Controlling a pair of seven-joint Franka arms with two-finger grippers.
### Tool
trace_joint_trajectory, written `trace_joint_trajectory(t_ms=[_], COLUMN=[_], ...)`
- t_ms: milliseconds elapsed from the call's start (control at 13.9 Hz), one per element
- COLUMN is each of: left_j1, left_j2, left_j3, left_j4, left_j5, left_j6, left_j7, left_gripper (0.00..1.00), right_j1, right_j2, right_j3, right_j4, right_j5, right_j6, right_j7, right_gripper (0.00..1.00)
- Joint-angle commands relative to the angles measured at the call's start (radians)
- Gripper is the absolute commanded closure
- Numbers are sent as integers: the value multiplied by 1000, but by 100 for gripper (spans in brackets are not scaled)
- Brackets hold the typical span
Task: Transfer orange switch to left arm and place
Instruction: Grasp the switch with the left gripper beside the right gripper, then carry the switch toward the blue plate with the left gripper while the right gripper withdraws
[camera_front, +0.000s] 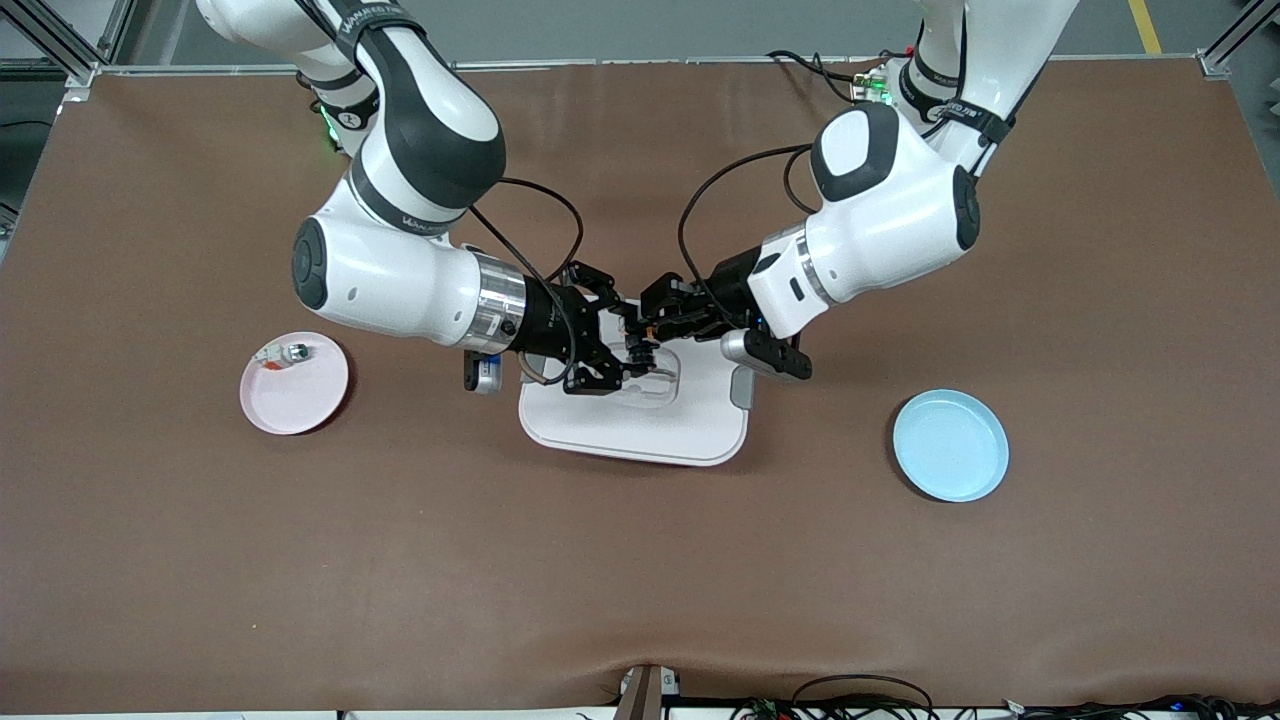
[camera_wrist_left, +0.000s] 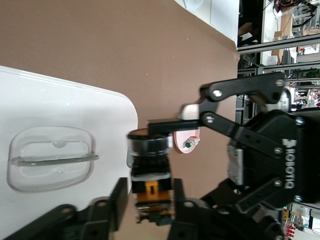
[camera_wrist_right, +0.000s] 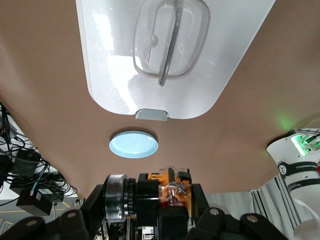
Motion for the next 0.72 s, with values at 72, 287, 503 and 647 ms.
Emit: trace_joint_trajectory(t_ms=[72,287,503,647], left_j1=[-2,-1,4,7], left_j2=[14,12,12,11], left_j3=[-3,-1,0,0], left_j4=[12,13,13,13], left_j5=[16,17,57,86], left_j6=[7,7,7,7], left_j7=[8,6,5,5], left_gripper=[88,100,100,100], right_j1=[5,1,5,7], right_j2=[12,14,14,12], right_j3=[-7,-7,-8,-8], right_j4=[34,34,36,36], right_j5=[21,22,21,19], right_j6=[-11,-12,-12,-12], right_j7=[21,33,32,32], right_gripper=[100,100,49,0])
